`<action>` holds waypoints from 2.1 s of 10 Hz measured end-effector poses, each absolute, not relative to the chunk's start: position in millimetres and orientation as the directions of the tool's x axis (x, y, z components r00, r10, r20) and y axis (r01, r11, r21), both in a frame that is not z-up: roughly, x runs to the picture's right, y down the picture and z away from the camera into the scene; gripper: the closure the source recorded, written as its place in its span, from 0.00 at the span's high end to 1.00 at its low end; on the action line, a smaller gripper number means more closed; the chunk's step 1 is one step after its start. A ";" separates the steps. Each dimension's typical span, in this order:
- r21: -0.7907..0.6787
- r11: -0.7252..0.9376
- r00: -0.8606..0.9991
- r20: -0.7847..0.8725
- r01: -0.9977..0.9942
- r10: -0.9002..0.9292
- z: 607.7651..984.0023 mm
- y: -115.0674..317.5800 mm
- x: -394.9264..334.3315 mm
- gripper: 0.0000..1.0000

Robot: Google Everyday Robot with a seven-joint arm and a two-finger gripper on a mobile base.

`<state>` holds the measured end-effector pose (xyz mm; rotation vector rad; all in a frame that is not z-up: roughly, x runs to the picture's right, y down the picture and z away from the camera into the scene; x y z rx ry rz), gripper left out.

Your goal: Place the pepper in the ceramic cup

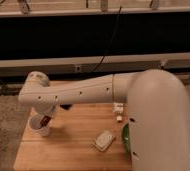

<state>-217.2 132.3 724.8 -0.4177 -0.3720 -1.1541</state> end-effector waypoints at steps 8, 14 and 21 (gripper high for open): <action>-0.105 0.319 0.328 0.492 0.942 -0.806 722.1 132.6 -227.0 0.00; -0.092 0.305 0.311 0.485 0.948 -0.817 716.8 127.7 -233.9 0.00; -0.092 0.288 0.297 0.469 0.953 -0.832 710.5 121.1 -241.4 0.00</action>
